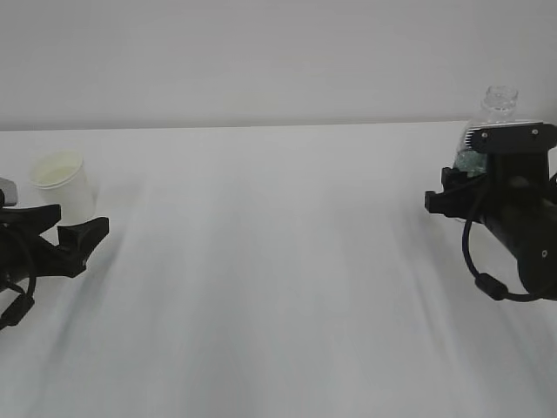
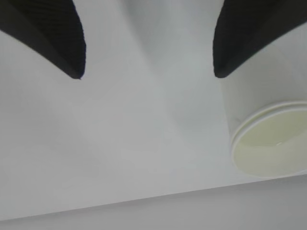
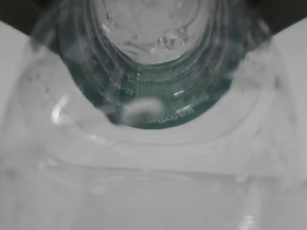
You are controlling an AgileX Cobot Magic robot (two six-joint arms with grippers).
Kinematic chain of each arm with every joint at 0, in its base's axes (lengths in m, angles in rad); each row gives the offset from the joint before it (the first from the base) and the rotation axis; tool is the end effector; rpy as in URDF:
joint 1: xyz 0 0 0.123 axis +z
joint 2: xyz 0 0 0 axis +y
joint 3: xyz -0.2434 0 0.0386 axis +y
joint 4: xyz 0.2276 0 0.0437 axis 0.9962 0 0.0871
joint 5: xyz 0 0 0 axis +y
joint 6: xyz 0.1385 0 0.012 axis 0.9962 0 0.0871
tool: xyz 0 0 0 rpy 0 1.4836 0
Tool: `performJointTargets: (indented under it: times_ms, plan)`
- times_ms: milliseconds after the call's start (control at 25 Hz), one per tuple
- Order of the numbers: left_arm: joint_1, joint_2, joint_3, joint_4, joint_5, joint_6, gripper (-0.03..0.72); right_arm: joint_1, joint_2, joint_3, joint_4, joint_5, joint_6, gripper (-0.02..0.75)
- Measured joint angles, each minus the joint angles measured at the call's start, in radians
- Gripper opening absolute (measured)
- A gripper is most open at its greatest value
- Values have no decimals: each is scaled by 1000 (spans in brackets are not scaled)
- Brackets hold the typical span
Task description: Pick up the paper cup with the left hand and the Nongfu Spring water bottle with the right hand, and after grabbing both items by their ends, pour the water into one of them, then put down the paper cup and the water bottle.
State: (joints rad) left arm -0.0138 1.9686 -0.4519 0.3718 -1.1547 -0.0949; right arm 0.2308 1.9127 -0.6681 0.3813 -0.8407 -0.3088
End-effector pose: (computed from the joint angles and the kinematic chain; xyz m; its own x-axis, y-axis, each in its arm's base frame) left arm 0.3103 -0.0505 0.0685 -0.2762 0.0617 -0.9591 0.3479 0.9367 -0.0399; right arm 0.3569 0.0443 0.0914 -0.3385 -0.1264 -0.9324 0.0174 0.9899 -0.1405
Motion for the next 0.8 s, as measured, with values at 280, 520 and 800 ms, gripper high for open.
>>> performJointTargets:
  times_ms: [280, 520, 800]
  plan:
    - [0, 0, 0, 7, 0, 0, 589, 0, 56, -2, -24, -39, -2, 483]
    - [0, 0, 0, 11, 0, 0, 588, 0, 100, -34, -38, -48, -4, 483]
    - [0, 0, 0, 14, 0, 0, 588, 0, 129, -53, -38, -48, -4, 483]
